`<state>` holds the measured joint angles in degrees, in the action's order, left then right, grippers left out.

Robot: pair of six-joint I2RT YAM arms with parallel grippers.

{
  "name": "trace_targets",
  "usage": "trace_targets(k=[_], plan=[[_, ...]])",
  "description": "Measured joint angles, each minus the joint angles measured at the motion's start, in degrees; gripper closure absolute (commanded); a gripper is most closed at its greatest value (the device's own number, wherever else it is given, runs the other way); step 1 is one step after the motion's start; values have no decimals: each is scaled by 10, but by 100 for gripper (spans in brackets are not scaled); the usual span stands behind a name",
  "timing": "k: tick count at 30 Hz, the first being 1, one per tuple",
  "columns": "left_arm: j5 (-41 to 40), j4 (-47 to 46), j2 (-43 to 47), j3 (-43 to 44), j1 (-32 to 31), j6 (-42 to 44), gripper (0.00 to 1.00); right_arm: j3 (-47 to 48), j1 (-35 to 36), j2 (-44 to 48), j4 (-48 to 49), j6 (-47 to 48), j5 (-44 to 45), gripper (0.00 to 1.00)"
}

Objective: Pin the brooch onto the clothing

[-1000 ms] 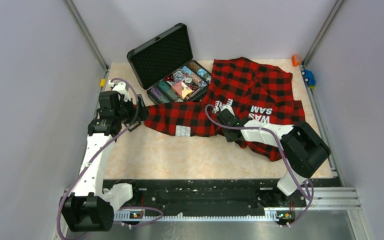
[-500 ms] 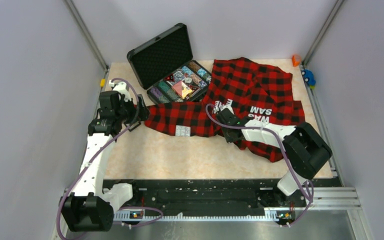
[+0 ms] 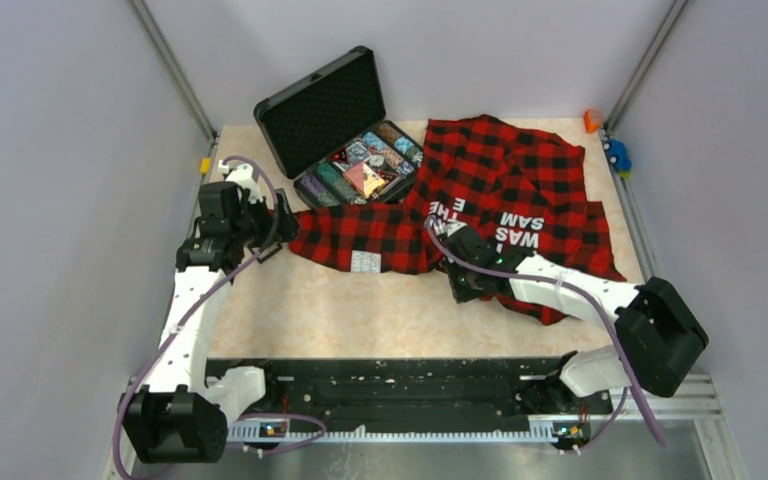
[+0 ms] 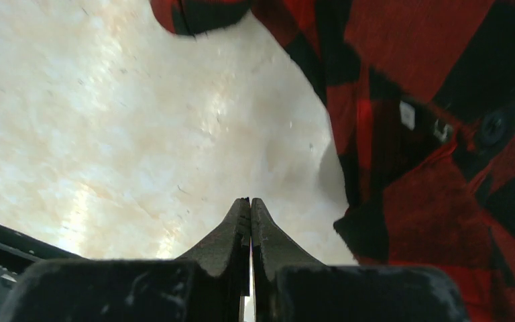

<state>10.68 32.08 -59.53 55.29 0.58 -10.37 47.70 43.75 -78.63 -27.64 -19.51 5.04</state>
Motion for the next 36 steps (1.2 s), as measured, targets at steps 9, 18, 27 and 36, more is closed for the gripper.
trace_targets(k=[9,18,27,36], plan=[[0,0,0,0,-4,0,7,16,60,-74,-29,-42,132,77],[2,0,0,0,-11,0,7,73,59,-140,-48,-42,217,70],[4,0,0,0,-11,0,7,76,35,-163,-45,-25,233,71],[4,0,0,0,-11,0,7,74,22,-177,-25,-15,227,78]])
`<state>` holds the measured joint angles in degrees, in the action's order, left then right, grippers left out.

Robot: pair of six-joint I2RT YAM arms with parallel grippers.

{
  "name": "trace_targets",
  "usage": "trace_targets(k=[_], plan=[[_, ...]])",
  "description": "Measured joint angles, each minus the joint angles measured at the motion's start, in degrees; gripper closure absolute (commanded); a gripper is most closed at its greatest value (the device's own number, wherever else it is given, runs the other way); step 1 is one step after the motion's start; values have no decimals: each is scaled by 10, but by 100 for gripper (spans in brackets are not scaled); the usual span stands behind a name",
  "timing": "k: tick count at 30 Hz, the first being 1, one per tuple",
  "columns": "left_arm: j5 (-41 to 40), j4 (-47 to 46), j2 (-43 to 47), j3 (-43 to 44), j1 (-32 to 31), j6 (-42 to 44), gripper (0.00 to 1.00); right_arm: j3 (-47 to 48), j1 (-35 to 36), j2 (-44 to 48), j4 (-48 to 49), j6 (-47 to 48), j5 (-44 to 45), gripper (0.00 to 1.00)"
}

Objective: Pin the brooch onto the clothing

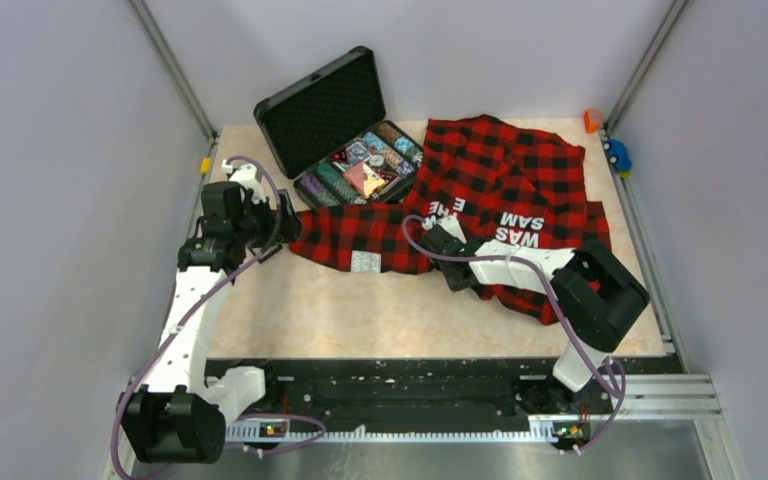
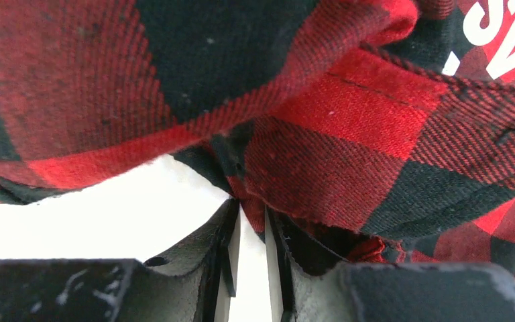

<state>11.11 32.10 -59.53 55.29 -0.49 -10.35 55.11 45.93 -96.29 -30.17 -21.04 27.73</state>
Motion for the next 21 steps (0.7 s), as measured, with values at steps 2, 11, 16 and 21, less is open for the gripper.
trace_targets(k=[2,11,16,21], plan=[[0,0,0,0,0,0,7,0,0,-3,4,2,0,81],[0,0,0,0,0,0,7,1,0,-5,1,2,1,100],[0,0,0,0,0,0,7,1,0,41,-44,3,-24,100],[0,0,0,0,-1,0,7,1,0,129,-78,4,-94,100]])
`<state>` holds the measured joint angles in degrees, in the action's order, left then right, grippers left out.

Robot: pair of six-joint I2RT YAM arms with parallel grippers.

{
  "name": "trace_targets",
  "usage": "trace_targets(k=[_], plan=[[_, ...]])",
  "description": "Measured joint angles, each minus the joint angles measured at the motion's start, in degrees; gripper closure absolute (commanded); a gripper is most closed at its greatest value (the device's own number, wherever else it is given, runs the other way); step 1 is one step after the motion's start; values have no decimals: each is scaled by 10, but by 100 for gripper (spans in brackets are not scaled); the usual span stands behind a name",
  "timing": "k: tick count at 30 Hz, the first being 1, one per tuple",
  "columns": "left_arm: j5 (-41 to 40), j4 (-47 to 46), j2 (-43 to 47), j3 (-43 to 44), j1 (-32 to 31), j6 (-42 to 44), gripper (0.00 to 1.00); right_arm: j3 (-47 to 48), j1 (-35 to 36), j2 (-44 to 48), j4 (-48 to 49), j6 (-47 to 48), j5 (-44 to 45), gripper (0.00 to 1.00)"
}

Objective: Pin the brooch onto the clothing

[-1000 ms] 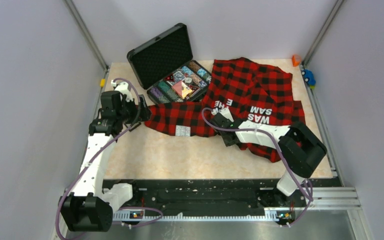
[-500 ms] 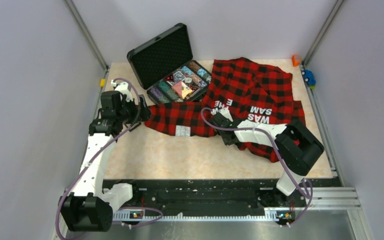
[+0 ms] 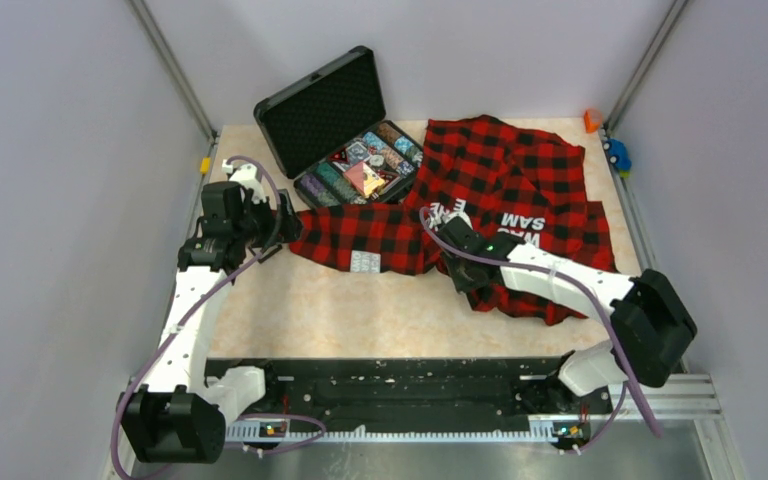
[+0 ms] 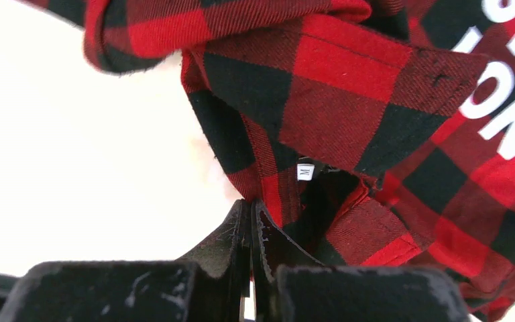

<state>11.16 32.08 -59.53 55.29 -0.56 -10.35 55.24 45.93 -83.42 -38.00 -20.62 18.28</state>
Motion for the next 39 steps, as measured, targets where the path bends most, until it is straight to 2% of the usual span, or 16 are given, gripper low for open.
trace_targets(k=[6,12,18,19,23,26,30,33,39], plan=[[1,0,0,0,-1,0,7,-21,14,21,-8,0,-82,100],[2,0,0,0,-3,0,7,-76,73,21,-10,5,-178,100],[2,0,0,0,-3,0,7,-99,102,26,-7,5,-268,100],[2,0,0,0,-3,0,7,-99,105,26,-7,5,-278,97],[1,0,0,0,-3,0,8,-98,108,33,-6,2,-295,55],[1,0,0,0,-7,0,8,-89,109,54,-10,-6,-278,37],[1,0,-7,0,-27,-7,9,-48,92,92,6,-13,-228,31],[2,-4,-18,-1,-56,-32,9,-38,38,123,56,-32,-196,25],[21,-112,-19,-64,-129,-130,10,-60,-78,130,141,-64,-109,26]])
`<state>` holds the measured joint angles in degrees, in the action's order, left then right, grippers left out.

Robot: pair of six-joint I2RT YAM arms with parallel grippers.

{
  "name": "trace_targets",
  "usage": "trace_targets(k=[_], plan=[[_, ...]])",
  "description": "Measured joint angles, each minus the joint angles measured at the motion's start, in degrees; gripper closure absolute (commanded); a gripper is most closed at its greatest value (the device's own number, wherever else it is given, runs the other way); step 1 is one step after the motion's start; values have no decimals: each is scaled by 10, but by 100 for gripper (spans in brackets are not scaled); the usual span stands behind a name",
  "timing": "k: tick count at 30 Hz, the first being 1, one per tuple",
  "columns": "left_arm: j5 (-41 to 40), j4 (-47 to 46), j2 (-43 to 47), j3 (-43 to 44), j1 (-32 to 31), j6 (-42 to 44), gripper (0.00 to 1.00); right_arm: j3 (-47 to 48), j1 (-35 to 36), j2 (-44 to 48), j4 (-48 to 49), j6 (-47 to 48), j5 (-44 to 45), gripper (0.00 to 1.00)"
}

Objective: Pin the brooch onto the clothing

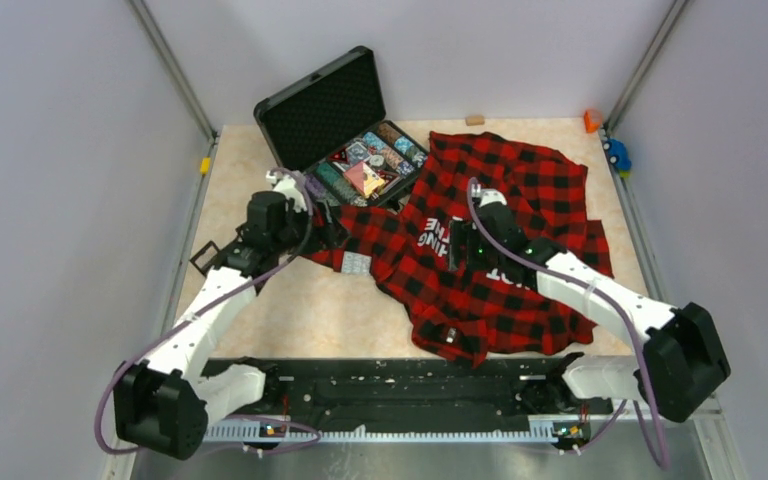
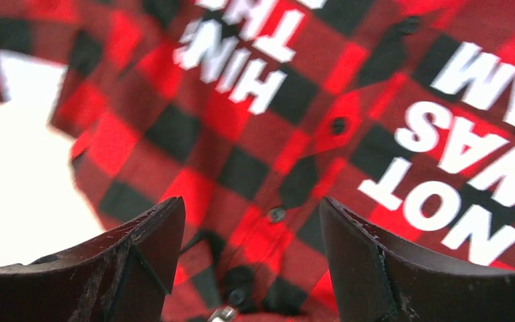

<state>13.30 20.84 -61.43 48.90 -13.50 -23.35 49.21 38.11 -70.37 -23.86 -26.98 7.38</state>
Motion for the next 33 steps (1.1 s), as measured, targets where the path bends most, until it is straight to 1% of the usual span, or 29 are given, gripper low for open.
trace_targets(k=[1,2,4,8,10,12,17,19,23,26,28,31,33], plan=[[1,-23,-5,-16,-17,-21,10,-4,-8,-3,5,-2,6,27],[1,-42,-13,-25,-33,-36,9,-16,-30,-16,20,-6,21,27],[-2,-74,-44,-31,-66,-57,8,-28,-54,-41,36,-10,41,27],[-5,-122,-130,-30,-114,-78,7,-61,-67,-72,57,-18,81,27],[-17,-127,-163,-29,-122,-81,7,-73,-67,-73,59,-22,90,27],[-54,-123,-174,-31,-129,-79,6,-77,-67,-73,61,-26,95,27],[-184,-123,-133,-49,-132,-57,3,-80,-67,-73,68,-30,112,26],[-210,-125,-130,-49,-128,-51,3,-80,-68,-73,67,-31,119,27],[-220,-126,-161,-49,-122,-50,3,-80,-74,-73,63,-32,126,26],[-220,-126,-195,-50,-122,-51,8,-80,-86,-73,54,-34,135,26],[-219,-127,-209,-52,-121,-52,16,-80,-96,-73,48,-38,138,26],[-218,-133,-222,-55,-120,-57,36,-89,-111,-73,47,-45,137,23],[-216,-143,-231,-57,-119,-60,53,-99,-121,-71,45,-51,136,23]])
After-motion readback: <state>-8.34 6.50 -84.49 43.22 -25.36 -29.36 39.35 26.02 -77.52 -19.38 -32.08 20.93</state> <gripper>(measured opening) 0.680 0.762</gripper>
